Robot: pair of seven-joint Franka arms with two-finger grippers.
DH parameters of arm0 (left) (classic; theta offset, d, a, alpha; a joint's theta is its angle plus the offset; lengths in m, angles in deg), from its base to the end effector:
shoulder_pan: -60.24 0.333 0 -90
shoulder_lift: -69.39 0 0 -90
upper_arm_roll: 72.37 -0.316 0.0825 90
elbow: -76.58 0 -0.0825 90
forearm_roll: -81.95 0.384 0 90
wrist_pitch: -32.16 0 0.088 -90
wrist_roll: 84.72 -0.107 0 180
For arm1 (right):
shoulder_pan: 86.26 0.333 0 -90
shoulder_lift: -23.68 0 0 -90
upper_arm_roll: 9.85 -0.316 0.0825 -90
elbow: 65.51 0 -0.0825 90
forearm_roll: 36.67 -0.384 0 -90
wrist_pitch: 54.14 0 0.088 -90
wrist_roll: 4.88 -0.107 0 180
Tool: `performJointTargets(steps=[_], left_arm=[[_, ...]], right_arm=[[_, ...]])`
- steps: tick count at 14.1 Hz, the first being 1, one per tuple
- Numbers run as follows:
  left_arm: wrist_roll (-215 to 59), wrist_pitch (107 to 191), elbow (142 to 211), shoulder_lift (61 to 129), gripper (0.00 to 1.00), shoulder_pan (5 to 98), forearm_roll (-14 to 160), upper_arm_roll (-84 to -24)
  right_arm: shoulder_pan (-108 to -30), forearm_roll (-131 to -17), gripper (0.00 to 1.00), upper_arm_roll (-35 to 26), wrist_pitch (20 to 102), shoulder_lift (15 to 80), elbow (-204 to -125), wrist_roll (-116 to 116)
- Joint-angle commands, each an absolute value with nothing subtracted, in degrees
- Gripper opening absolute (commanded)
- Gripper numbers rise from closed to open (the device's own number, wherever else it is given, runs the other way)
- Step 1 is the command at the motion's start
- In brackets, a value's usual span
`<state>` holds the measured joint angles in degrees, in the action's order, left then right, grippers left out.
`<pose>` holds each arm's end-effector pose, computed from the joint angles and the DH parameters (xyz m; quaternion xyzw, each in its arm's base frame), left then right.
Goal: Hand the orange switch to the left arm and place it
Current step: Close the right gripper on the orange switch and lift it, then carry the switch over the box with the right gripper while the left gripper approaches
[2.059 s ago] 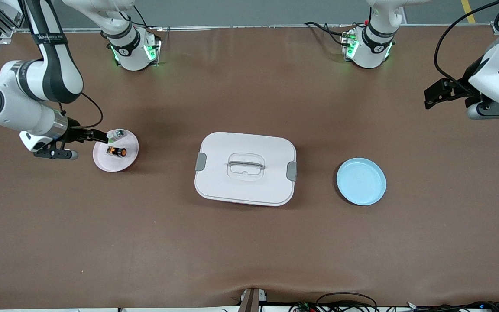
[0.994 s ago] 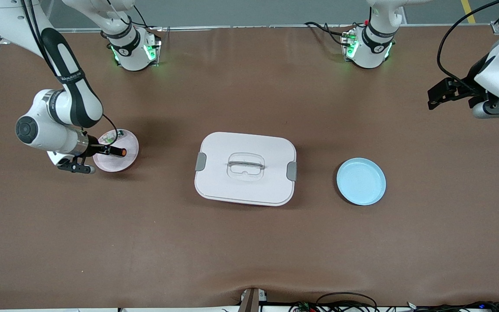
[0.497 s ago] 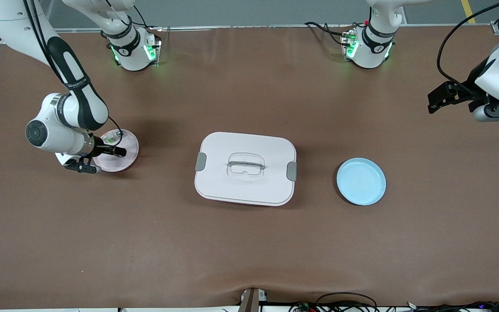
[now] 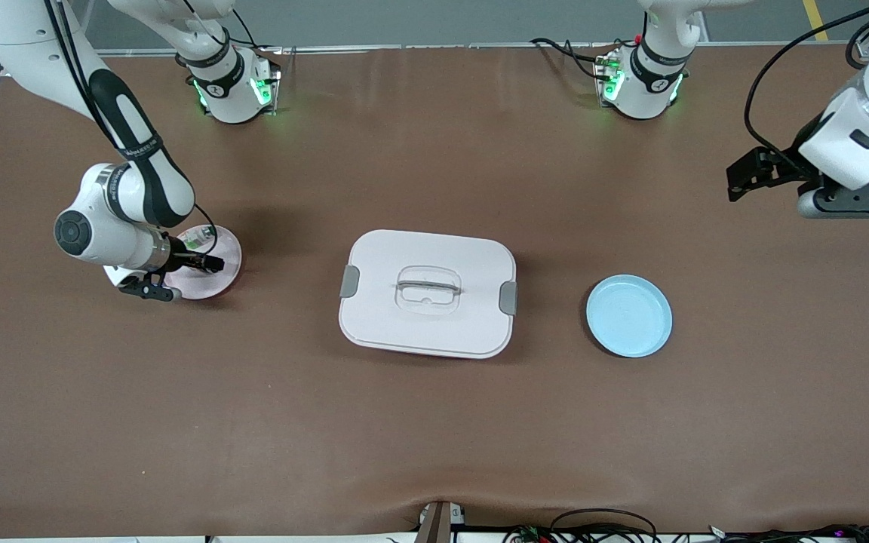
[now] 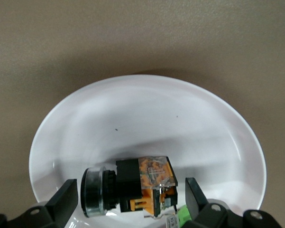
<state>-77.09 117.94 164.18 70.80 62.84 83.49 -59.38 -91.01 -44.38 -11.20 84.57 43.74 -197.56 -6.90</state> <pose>0.5462 -0.0954 0.6246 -0.9993 0.0235 0.0259 0.0149 0.4985 -0.0285 0.1763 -0.9870 0.1024 0.1160 0.0437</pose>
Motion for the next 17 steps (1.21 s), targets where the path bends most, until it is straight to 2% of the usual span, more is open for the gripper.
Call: performJointTargets(steps=[1,2,3,8,9,13,17], left_arm=[[-77.25,117.24,164.04,69.82,1.0,62.61,83.01,-59.45],[-77.08,117.24,164.03,69.82,1.0,62.61,82.83,-59.36],[-76.9,117.24,164.03,69.82,1.0,62.61,82.74,-58.92],[-75.14,117.93,163.95,69.91,1.0,62.62,79.23,-58.13],[-75.14,118.81,163.95,69.91,1.0,62.53,79.23,-57.69],[-74.53,120.4,164.03,70.18,1.0,62.35,78.79,-55.06],[-70.06,122.5,164.21,70.7,1.0,62.35,75.03,-53.82]], right_arm=[[-90.66,-44.85,1.0,-11.26,85.34,43.36,-198.66,-7.96],[-90.66,-44.85,0.96,-11.26,85.43,43.36,-198.66,-7.96],[-90.57,-44.85,0.85,-11.26,85.43,43.45,-198.66,-7.87],[-89.87,-44.85,0.17,-11.26,85.34,43.54,-198.4,-7.78],[-89.87,-44.85,0.14,-11.26,85.26,43.45,-198.31,-7.69],[-89.26,-44.76,0.15,-11.35,82.99,42.49,-197.87,-7.6],[-87.94,-44.5,0.13,-11.26,65.26,36.61,-190.6,-8.3]])
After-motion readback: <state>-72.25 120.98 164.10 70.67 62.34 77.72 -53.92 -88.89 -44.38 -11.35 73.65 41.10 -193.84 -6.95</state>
